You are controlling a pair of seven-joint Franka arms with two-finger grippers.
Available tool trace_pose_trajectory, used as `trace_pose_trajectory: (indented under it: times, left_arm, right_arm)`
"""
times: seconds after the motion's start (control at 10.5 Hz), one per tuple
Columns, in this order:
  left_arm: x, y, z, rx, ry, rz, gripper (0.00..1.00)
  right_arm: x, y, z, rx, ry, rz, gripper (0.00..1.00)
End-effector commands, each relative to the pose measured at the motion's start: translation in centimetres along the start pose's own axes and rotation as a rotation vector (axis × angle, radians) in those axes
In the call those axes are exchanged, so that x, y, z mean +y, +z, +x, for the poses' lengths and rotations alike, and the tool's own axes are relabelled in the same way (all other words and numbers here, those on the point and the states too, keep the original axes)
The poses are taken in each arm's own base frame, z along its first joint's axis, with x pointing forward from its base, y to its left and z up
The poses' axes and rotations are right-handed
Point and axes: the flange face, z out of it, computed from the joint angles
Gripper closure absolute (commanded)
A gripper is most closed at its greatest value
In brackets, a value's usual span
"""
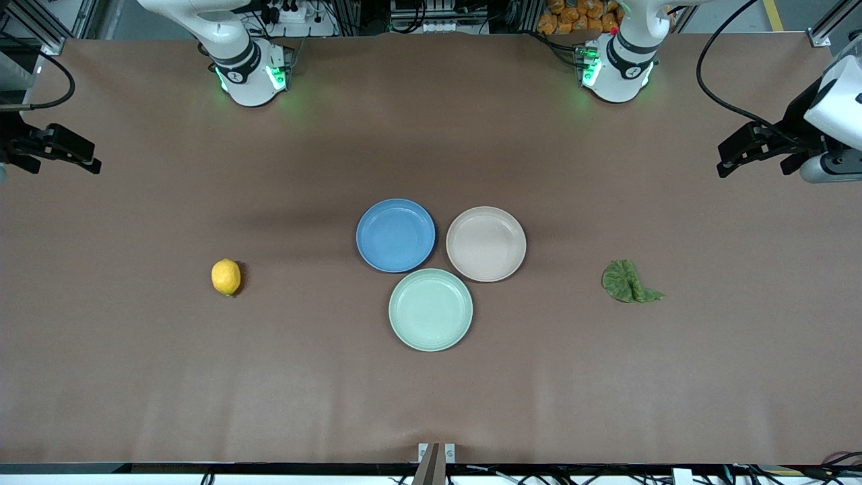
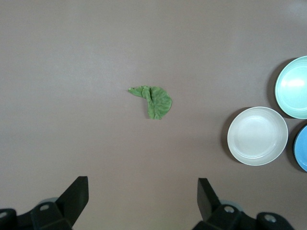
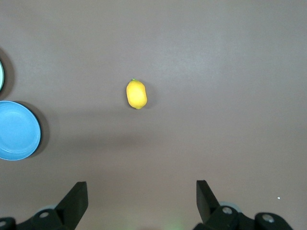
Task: Place lemon and lettuce in plates
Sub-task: 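Reach the right gripper toward the lemon while the left gripper reaches the lettuce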
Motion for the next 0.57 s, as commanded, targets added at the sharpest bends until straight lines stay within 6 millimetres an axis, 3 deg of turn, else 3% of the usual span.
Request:
trace_pose_trajectory:
  times: [0.0,0.19,0.29,0.48]
  left_arm:
    - [-0.6,-0.6,-0.2,0.007,0.037,0.017,0.00]
    - [-0.8,0.0,0.2,-0.002,0.047,0.040,0.00]
    - [-1.0,1.7,0.9,-0.030,0.053,0.071,0.00]
    - [-0.7,7.1,2.0,-0.118,0.060,0.075,0.00]
  right_arm:
    - [-0.2,-0.5,0.2,-0.002,0.007,0.009,0.00]
    - [-0.2,-0.5,0.2,-0.002,0.007,0.009,0.00]
    - [-0.2,-0.4,0.3,-0.004,0.007,0.009,0.00]
    - [-0.3,0.0,0.2,-0.013,-0.001,0.011,0.00]
